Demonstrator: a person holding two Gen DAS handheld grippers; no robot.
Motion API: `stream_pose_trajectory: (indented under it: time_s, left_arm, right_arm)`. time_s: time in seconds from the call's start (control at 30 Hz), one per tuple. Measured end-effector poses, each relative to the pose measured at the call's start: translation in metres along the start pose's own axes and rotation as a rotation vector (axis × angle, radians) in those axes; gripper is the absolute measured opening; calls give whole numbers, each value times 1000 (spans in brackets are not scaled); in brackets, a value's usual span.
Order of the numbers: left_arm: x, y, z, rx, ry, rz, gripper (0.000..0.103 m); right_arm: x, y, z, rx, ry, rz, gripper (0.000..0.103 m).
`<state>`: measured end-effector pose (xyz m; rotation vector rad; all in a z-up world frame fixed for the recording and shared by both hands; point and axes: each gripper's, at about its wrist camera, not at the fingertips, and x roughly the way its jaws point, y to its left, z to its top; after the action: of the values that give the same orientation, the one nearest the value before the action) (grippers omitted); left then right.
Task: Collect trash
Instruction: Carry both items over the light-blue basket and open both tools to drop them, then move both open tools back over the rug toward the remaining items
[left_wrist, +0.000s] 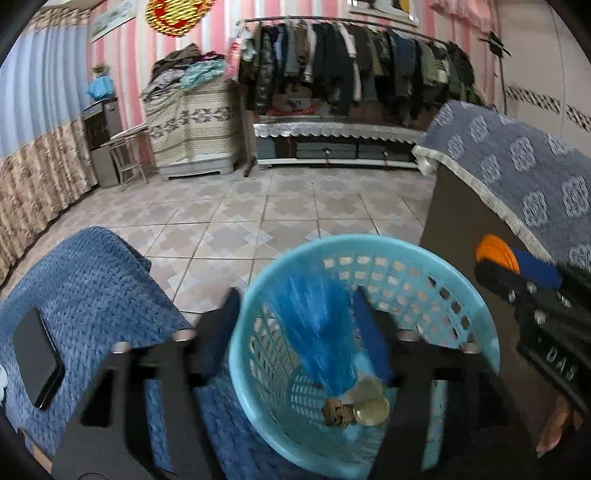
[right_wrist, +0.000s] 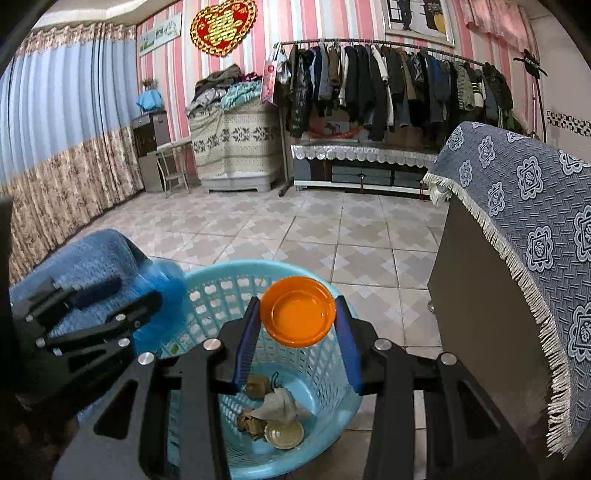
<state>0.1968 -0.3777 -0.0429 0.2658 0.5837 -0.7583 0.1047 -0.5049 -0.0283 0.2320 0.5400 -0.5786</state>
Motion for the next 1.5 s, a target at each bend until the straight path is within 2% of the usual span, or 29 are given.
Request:
stream_pose_trajectory:
  time_s: [0.07,0.27,0.37,0.57,0.63,0.67,0.7,0.9,1.23,1.4,1.5]
  left_arm:
    - [-2,10,2,-30,-8,16,76]
    - [-29,57,0,-95,-63,195,92]
    - [-43,80,-3,-147,-78,219,94]
    - [-62,102,-15,-215,-89,280,97]
    - [-63,103,-20,-203,-78,289,97]
    - [-64,104,-21,-198,-72,292,97]
    - [-64,105,-23,-197,-65,295,97]
    - [-79,108,-25,-206,-61,319,97]
    - [-138,128,-39,-251,-97,371,97]
    - [-175,145,-54,-259,-101,435,97]
    - [-198,161,-65,-287,-102,464,97]
  right_arm:
    - [1,-2,1,4,-1,-4,40]
    - [14,13,-3,17,21,-12,40]
    - [29,35,-11,-19,63,-2,40]
    - [37,47,-13,-23,79,20,40]
    - [37,48,-14,-21,85,21,44]
    - [37,48,-14,-15,86,21,54]
    - [36,48,-13,-11,82,15,68]
    - [21,52,-11,-17,41,-30,88]
    - [-7,82,-7,-77,-5,13,97]
    - [-30,113,-8,-96,-31,93,98]
    - [-46,140,-11,-118,-43,171,98]
